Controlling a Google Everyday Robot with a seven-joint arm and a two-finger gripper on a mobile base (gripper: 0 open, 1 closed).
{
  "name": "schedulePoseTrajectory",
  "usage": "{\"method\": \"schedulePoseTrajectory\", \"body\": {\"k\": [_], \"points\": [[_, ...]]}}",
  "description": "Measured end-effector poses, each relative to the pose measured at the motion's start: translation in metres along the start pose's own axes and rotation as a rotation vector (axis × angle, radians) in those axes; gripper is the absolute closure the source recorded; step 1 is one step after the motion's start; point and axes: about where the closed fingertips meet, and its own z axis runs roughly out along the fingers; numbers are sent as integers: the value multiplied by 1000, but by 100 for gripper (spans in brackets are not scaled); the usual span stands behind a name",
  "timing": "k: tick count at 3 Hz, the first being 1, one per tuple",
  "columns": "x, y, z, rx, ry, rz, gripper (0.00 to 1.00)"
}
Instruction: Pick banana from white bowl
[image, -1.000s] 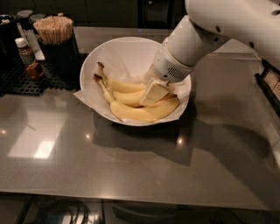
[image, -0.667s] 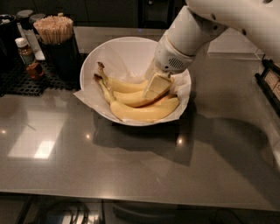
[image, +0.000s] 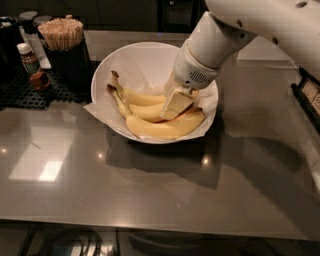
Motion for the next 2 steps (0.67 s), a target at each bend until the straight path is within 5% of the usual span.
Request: {"method": "schedulePoseTrajectory", "body": {"k": [2], "points": [[10, -8, 12, -12, -24, 12, 46]]}}
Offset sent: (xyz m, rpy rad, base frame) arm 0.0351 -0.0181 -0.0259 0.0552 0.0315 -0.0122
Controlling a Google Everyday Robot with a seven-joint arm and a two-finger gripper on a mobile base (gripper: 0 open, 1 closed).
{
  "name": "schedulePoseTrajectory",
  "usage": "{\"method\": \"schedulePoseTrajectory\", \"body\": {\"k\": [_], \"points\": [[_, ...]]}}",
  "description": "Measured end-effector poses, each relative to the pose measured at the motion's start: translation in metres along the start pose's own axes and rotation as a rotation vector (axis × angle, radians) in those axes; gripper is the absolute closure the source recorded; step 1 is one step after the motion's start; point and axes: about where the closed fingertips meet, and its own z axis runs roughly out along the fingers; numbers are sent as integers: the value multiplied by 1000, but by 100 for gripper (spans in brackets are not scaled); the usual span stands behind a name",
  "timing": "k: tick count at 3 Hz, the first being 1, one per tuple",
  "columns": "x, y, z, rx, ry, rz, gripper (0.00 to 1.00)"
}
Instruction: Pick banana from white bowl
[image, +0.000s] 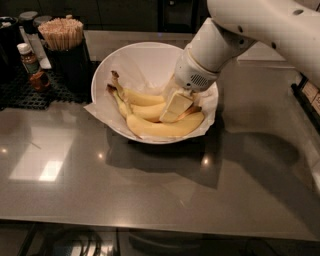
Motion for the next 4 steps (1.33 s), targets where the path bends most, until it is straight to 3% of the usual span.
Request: {"method": "schedulePoseTrajectory", "body": {"k": [1, 3, 4], "points": [[0, -3, -1, -3, -2, 0, 47], [4, -11, 3, 7, -14, 5, 88], [4, -11, 3, 7, -13, 4, 100]]}}
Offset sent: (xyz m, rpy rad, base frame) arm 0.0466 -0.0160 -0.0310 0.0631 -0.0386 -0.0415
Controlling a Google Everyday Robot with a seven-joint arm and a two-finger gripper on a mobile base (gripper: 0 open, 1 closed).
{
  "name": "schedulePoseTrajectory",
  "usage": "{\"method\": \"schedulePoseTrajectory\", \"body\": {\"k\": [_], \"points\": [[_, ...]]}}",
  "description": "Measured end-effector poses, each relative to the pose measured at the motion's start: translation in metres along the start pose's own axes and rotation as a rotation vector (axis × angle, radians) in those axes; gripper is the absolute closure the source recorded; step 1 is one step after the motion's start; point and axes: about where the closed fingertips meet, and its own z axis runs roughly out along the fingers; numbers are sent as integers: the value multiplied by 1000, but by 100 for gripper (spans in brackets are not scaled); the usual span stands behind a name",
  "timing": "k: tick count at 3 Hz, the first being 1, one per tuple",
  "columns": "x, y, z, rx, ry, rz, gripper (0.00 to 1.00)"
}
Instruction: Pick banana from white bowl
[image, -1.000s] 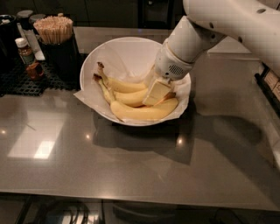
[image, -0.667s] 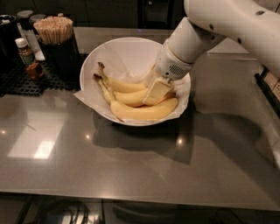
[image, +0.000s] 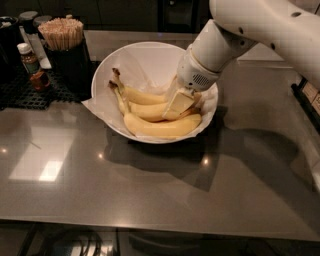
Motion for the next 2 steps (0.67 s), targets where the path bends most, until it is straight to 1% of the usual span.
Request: {"method": "schedulePoseTrajectory", "body": {"k": [1, 2], "points": [[6, 0, 2, -3, 12, -4, 100], [5, 0, 3, 3, 28, -6, 100]]}}
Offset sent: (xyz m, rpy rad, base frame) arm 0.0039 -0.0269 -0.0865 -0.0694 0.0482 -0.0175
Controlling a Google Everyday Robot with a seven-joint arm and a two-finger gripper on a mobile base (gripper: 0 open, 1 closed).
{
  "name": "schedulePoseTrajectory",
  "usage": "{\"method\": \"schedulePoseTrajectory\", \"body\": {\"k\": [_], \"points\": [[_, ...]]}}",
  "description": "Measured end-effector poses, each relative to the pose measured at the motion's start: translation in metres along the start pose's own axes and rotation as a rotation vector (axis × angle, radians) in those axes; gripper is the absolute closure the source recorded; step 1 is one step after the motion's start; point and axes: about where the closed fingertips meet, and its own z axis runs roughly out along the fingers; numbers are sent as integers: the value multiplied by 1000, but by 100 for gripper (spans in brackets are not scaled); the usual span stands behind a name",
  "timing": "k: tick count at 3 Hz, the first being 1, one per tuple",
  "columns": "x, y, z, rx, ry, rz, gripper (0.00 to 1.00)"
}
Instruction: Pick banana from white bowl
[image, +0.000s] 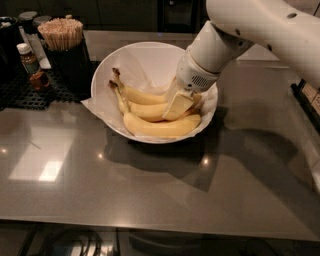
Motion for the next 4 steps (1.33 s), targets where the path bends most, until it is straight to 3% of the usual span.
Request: {"method": "schedulePoseTrajectory", "body": {"k": [1, 2, 3, 4], "points": [[0, 0, 0, 0, 0, 0, 100], [0, 0, 0, 0, 0, 0, 82], [-3, 2, 1, 5, 16, -9, 86], [-37, 8, 15, 21, 41, -51, 100]]}}
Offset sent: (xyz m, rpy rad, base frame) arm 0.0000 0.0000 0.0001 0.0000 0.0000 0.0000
